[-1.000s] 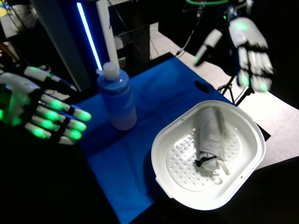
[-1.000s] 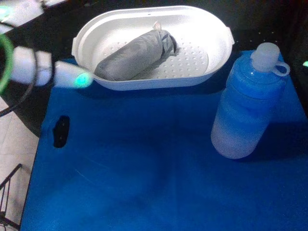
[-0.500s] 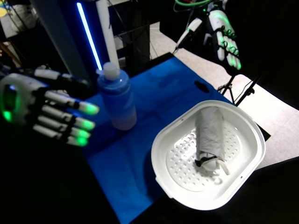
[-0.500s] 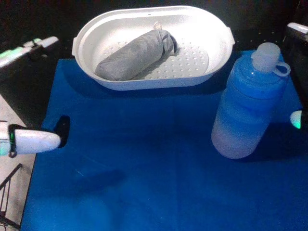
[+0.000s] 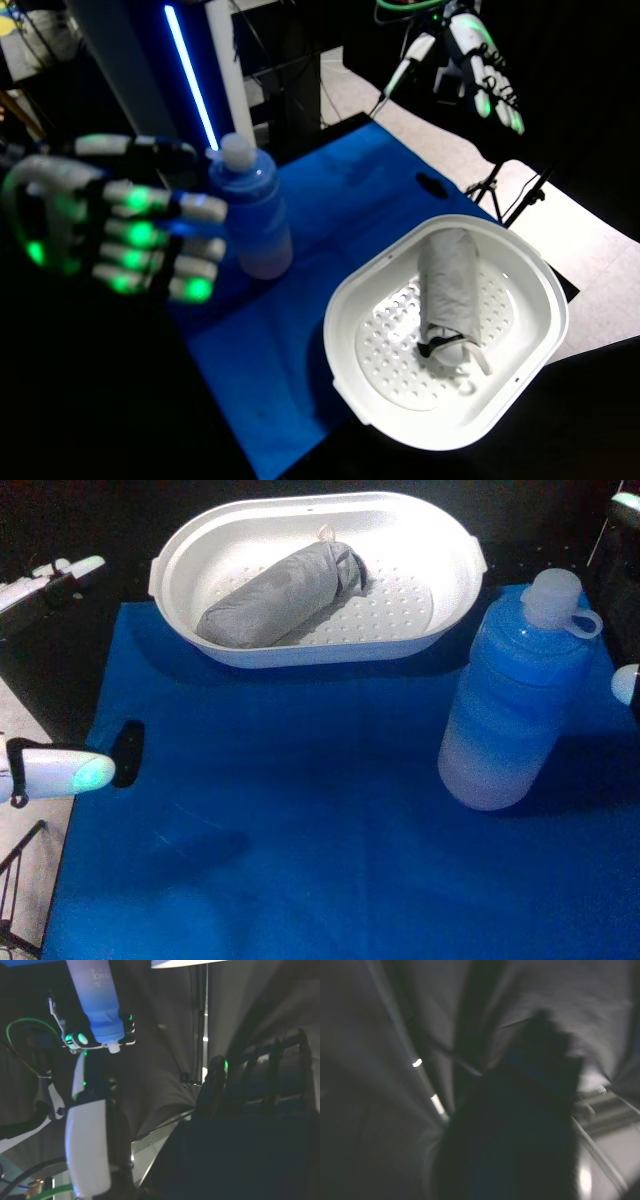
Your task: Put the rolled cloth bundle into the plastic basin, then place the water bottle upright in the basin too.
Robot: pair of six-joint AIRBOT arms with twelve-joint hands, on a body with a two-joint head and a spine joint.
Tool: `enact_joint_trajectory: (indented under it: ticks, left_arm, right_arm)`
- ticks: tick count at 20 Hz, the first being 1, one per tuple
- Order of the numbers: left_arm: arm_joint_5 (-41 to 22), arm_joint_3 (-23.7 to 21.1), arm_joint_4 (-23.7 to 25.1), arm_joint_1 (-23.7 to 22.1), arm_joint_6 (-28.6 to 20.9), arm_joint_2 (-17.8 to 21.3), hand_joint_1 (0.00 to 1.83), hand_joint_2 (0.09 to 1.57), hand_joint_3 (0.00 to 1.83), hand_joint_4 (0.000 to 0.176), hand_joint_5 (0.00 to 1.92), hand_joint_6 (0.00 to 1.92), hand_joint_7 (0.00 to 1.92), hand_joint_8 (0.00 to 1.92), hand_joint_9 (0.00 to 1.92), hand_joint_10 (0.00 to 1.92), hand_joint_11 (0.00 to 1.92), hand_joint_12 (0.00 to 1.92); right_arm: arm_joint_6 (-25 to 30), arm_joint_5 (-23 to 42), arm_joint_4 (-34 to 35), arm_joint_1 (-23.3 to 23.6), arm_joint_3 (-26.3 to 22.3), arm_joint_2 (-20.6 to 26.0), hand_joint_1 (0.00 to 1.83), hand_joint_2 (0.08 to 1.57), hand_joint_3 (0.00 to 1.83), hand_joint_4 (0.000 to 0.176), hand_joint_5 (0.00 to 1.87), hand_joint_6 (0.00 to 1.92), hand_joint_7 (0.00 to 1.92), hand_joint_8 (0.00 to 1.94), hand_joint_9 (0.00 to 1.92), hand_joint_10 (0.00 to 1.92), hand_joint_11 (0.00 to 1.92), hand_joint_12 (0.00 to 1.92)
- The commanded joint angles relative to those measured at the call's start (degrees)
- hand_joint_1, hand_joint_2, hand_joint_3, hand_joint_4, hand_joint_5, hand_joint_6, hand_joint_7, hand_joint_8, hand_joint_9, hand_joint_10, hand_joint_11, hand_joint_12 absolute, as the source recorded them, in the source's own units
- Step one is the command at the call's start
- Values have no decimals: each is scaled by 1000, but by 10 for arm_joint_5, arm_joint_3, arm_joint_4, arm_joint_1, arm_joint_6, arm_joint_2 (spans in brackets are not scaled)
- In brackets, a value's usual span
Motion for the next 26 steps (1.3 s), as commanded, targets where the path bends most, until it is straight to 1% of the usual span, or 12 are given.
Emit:
enact_joint_trajectory:
  ticks: [1,3,5,8,9,10,12,14,18,20,24,26]
  left_arm:
    - [-74,-3,-6,-2,-4,0,710,824,0,176,109,8,13,4,0,0,21,22]
    - [-73,-3,-7,-2,-4,0,702,821,0,176,105,2,17,2,0,0,41,39]
    - [-73,-4,-7,-1,-4,-1,673,808,0,176,101,0,16,1,0,0,49,49]
    - [-69,-4,-7,-1,-5,-3,635,813,0,176,79,0,14,0,0,0,15,41]
    - [-69,-4,-7,-1,-5,-4,642,813,0,176,72,0,16,1,0,0,12,40]
    - [-68,-4,-7,-1,-5,-4,638,819,2,176,68,0,12,0,0,0,5,38]
    - [-68,-4,-7,-1,-5,-5,624,826,4,176,71,2,16,1,0,0,0,31]
    - [-66,-3,-7,-1,-6,-7,627,827,3,170,83,6,21,3,0,0,6,33]
    - [-64,-1,-7,-1,-7,-13,600,834,4,176,72,0,25,2,0,0,13,38]
    - [-64,-1,-7,-1,-9,-15,603,841,5,176,65,0,28,2,0,0,4,35]
    - [-61,-1,-7,-1,-10,-17,598,846,3,176,80,4,38,3,7,2,18,43]
    - [-61,0,-7,-1,-10,-21,587,851,4,176,82,3,42,3,7,1,21,45]
  right_arm:
    - [8,71,-3,6,0,-4,743,1055,3,86,122,0,203,1,145,7,0,360]
    - [14,71,1,5,2,-10,700,1042,0,66,137,2,259,6,227,7,21,570]
    - [49,70,3,5,12,-23,684,992,0,72,151,6,284,8,242,7,0,578]
    - [77,70,3,4,21,-43,712,1007,5,68,156,0,243,0,192,1,5,551]
    - [83,70,1,4,21,-48,680,1038,5,36,96,0,190,0,140,0,0,548]
    - [92,70,-3,4,21,-53,678,1038,1,29,87,4,170,0,120,0,0,547]
    - [100,71,-10,4,21,-60,689,1054,4,34,106,0,170,0,125,2,0,464]
    - [109,71,-16,5,21,-68,687,1058,0,18,101,3,203,4,146,3,0,575]
    - [112,71,-20,5,22,-79,724,1059,0,19,121,7,191,1,163,11,0,548]
    - [112,71,-19,5,25,-86,733,1040,0,8,102,0,212,4,155,4,0,563]
    - [112,59,-18,8,32,-98,748,1025,2,25,132,5,221,0,169,3,0,609]
    - [112,52,-19,8,37,-108,757,1029,3,28,138,6,231,4,175,5,0,610]
